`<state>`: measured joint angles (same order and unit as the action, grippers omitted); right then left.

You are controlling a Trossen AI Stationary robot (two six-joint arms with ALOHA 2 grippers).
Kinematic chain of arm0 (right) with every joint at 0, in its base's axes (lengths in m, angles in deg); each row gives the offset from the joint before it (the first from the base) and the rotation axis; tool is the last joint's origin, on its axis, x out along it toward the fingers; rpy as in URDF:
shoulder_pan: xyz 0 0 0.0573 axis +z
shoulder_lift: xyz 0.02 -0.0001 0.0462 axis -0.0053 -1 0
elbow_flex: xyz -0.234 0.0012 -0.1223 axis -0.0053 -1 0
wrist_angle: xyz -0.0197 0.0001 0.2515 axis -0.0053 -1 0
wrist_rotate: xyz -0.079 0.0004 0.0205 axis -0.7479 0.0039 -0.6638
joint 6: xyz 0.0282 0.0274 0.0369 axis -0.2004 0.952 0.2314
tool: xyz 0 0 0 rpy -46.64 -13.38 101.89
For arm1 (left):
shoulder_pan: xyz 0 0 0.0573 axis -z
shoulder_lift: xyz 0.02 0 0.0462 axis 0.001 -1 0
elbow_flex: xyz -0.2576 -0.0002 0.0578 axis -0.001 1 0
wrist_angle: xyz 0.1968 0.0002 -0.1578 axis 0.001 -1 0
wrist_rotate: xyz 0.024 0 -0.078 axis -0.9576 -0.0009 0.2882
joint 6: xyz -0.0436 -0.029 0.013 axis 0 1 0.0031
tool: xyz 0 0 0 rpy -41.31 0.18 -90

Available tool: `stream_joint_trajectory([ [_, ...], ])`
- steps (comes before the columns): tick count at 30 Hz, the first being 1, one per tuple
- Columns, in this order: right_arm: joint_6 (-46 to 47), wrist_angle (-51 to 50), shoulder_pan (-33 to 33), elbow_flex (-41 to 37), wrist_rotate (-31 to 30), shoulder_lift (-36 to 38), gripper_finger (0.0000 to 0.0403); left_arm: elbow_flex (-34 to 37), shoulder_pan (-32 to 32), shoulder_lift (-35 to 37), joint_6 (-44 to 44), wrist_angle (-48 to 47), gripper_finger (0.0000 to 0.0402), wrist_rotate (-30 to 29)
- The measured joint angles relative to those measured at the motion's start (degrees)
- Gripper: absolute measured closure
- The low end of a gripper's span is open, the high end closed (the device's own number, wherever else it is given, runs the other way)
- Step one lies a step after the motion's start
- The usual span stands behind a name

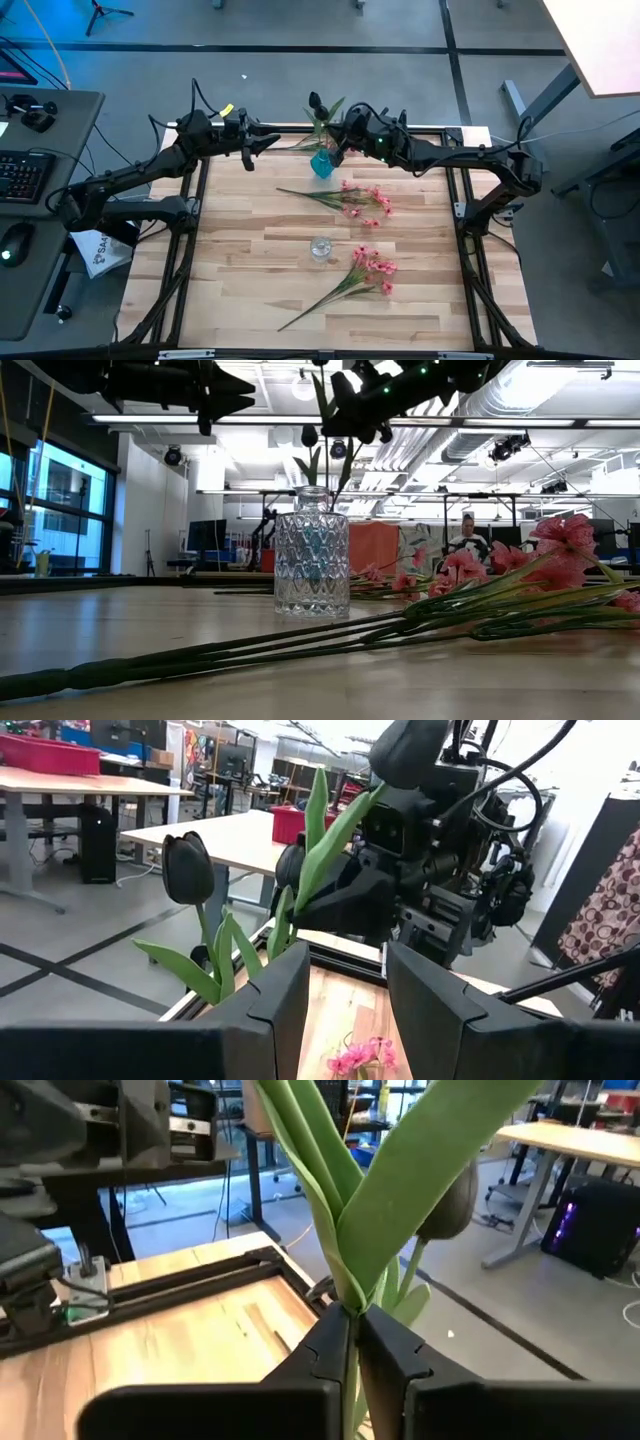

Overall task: Sort flowers into vase by color
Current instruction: Put the black flower into the blue vase

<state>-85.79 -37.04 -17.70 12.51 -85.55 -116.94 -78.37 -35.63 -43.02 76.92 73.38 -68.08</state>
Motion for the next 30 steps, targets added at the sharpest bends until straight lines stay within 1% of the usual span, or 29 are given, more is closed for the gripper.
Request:
stream_joint_trajectory([
  [2,1.96,-0.19,-0.06,0.0,-0.23,0.0,0.0373,0.0,0.0,0.0,-0.1,-0.01,0.0277,0.0],
  [5,3.44,-1.01,-0.15,0.0,0.83,0.0,0.0331,0.0,0.0,0.0,-1.1,-0.04,0.0277,0.0],
  [9,6.84,-2.52,-0.12,0.0,1.81,0.12,0.0251,-0.03,-0.38,0.34,-0.96,-1.21,0.0277,0.26],
  [14,8.65,-8.45,-0.07,0.0,2.55,2.44,0.0144,-0.04,-2.56,2.9,-2.37,-6.19,0.0277,2.67],
  [17,10.37,-9.5,-0.07,0.0,3.8,4.57,0.0098,-0.04,-4.14,3.99,-2.62,-6.39,0.0277,2.78],
  [20,11.01,-10.3,-0.08,0.0,6.5,6.69,0.0072,-0.04,-5.57,4.6,-2.66,-6.47,0.0277,2.78],
  [22,11.01,-10.92,-0.06,0.0,7.32,8.05,0.0064,-0.07,-6.21,4.72,-2.66,-6.43,0.0277,2.78],
  [27,11.0,-10.11,-0.06,0.0,9.22,11.5,0.0062,-0.05,-7.25,4.72,-2.73,-7.18,0.0277,3.28],
  [30,10.98,-9.0,-0.06,0.0,9.31,13.05,0.0061,-0.04,-7.54,4.7,-3.83,-8.13,0.0277,3.28],
])
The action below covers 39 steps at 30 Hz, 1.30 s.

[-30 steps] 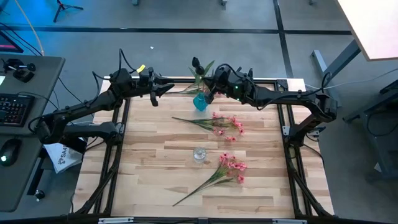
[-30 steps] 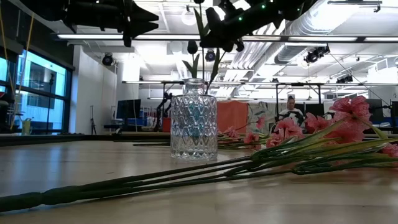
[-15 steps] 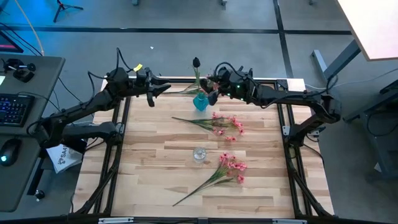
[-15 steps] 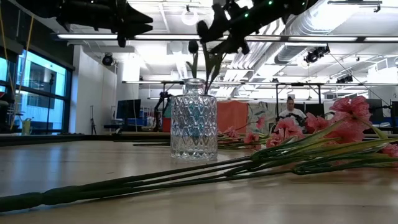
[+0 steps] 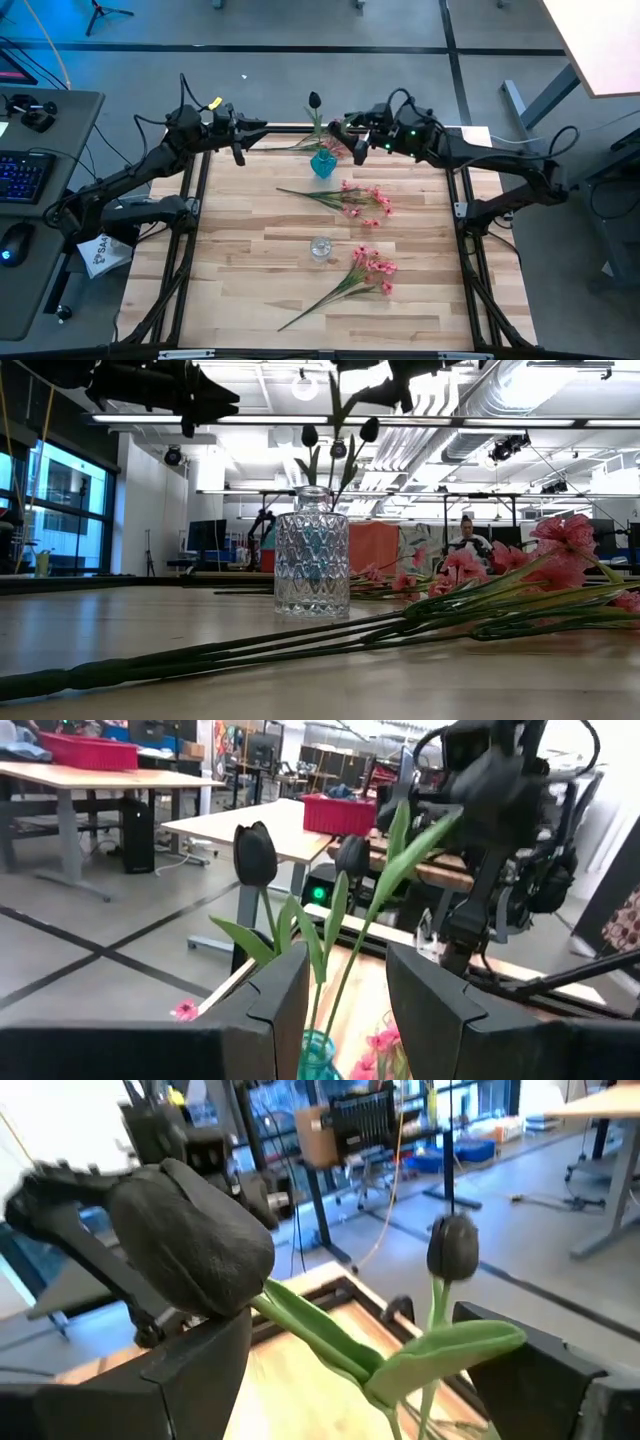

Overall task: Sort flowers into vase by color
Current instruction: Put the black flower into the blue vase, then put the middle pink flower into the transparent vase

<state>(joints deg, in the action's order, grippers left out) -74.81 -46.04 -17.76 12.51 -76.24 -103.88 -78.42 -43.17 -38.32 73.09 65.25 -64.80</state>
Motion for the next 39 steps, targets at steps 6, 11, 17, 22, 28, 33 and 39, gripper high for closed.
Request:
stream_joint_trajectory([
  [6,1.13,-2.55,-0.37,0.0,-1.91,-1.14,0.0061,0.0,0.0,0.02,-0.89,-0.13,0.0277,0.02],
  [11,4.42,4.27,-0.37,-0.01,-1.96,-5.8,0.0061,-0.02,0.0,0.02,-2.24,-0.11,0.0277,0.0],
  [17,6.54,6.98,-0.39,-0.02,-1.74,-8.95,0.0061,0.0,0.02,0.02,-2.29,-0.09,0.0277,0.0],
  [22,6.41,7.09,-0.37,0.0,-4.18,-9.63,0.0061,0.0,0.02,0.02,-2.31,-0.24,0.0277,-0.02],
  [28,6.41,12.91,-0.39,0.0,-9.49,-12.45,0.0061,-0.02,0.02,-0.02,-2.44,-0.22,0.0277,-0.47],
  [33,3.93,20.38,-0.7,0.0,-10.09,-13.36,0.0061,0.0,0.02,-0.02,-3.36,0.09,0.0277,-0.75],
  [39,-0.04,23.78,-2.75,0.0,-12.36,-10.61,0.0061,0.0,0.02,-0.02,-3.31,0.06,0.0277,-0.74],
])
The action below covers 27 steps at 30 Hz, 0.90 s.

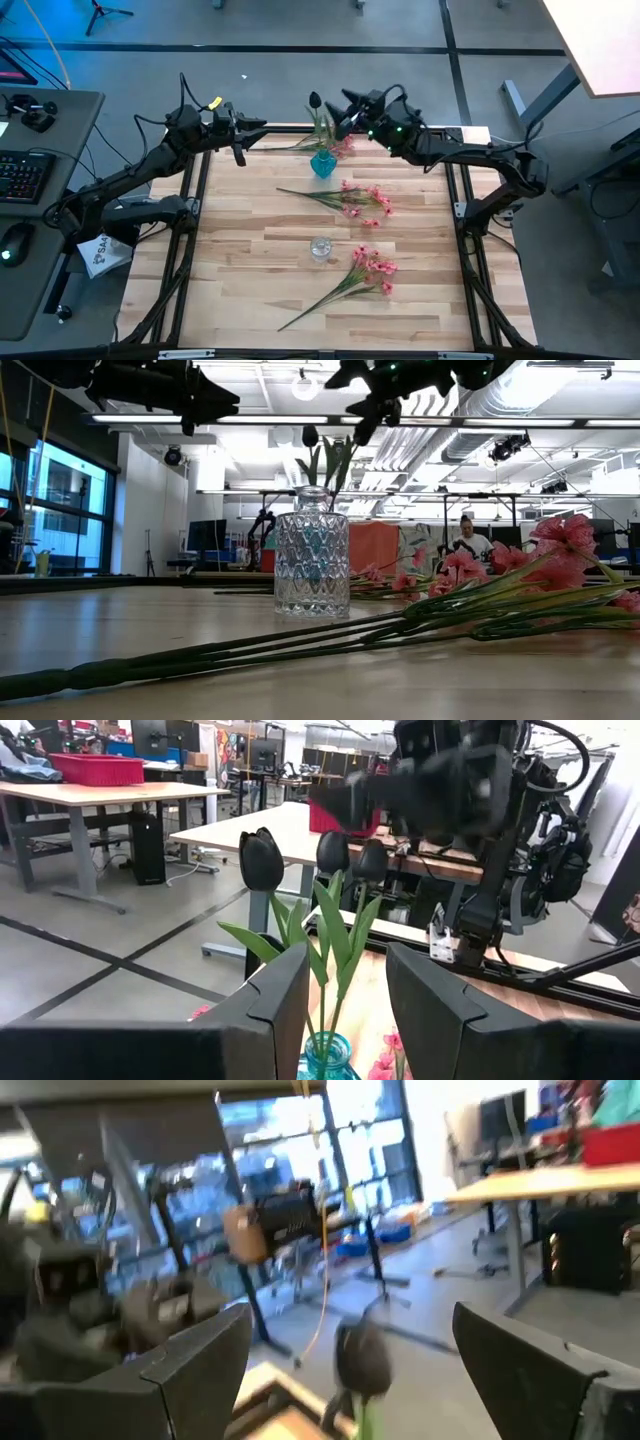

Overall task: Sort flowers into vase by color
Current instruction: Put the middle pink flower into the transparent vase

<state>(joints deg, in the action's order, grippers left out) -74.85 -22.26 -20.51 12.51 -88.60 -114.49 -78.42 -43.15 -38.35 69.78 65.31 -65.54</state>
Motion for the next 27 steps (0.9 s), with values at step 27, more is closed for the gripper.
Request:
stream_joint_trajectory([
  [27,-6.65,-25.73,-2.82,0.0,2.19,29.39,0.0061,0.02,9.59,-5.17,-14.03,-14.45,0.0277,1.75],
])
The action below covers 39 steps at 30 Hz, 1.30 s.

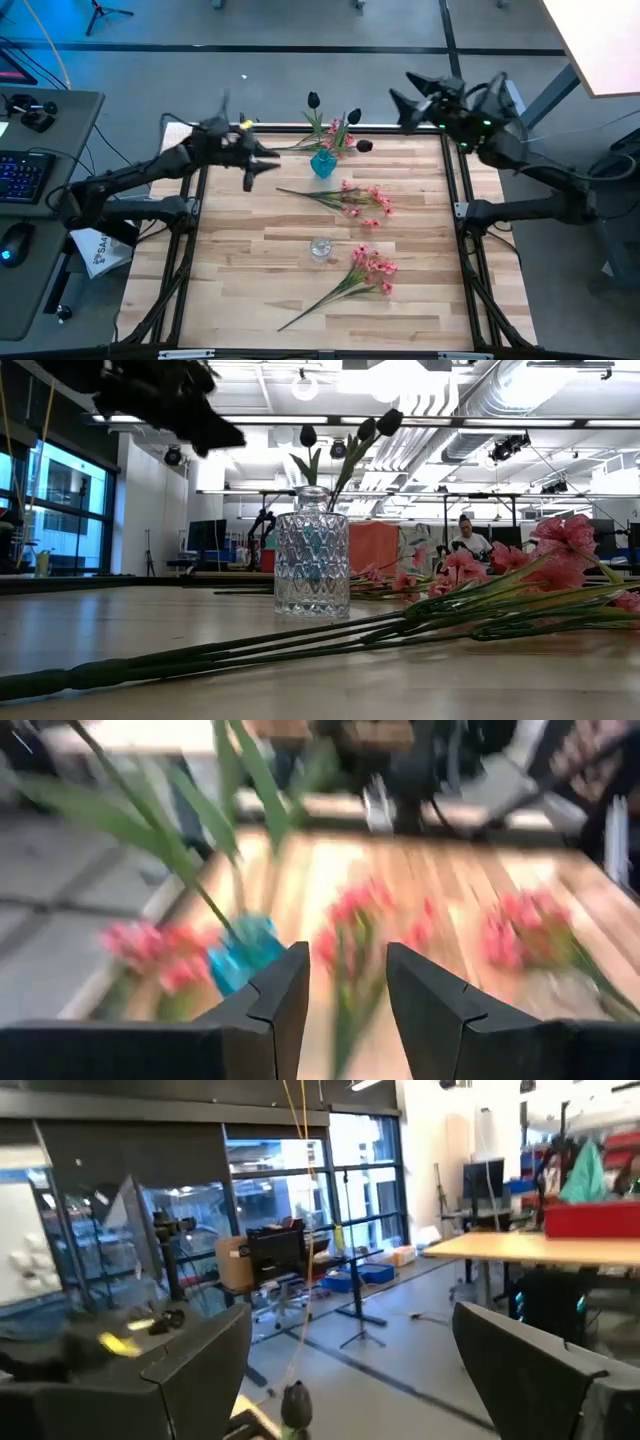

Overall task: Sort flowers into vase by color
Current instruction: Put the middle pink flower into the transparent vase

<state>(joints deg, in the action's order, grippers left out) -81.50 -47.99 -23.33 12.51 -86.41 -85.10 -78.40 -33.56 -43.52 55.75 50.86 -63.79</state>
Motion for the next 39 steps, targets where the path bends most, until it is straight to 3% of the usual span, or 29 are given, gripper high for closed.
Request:
stream_joint_trajectory([
  [8,4.14,-10.99,0.02,0.02,-0.02,6.46,0.0061,0.0,9.0,-16.9,-7.95,3.42,0.0277,0.58],
  [15,6.14,-17.08,0.02,0.02,0.38,6.96,0.0061,-1.68,14.77,-26.75,-8.13,3.88,0.0277,-14.79],
  [20,7.12,-19.91,0.04,0.02,3.51,6.91,0.0061,-4.83,16.25,-33.45,-7.72,4.27,0.0277,-18.87],
  [31,12.9,-19.86,0.04,0.02,13.13,6.93,0.0061,-9.44,14.29,-44.42,-14.11,4.66,0.0277,-19.0],
  [39,17.81,-19.72,0.04,0.02,14.52,6.91,0.0061,-10.32,12.47,-48.81,-14.59,4.98,0.0277,-14.61],
])
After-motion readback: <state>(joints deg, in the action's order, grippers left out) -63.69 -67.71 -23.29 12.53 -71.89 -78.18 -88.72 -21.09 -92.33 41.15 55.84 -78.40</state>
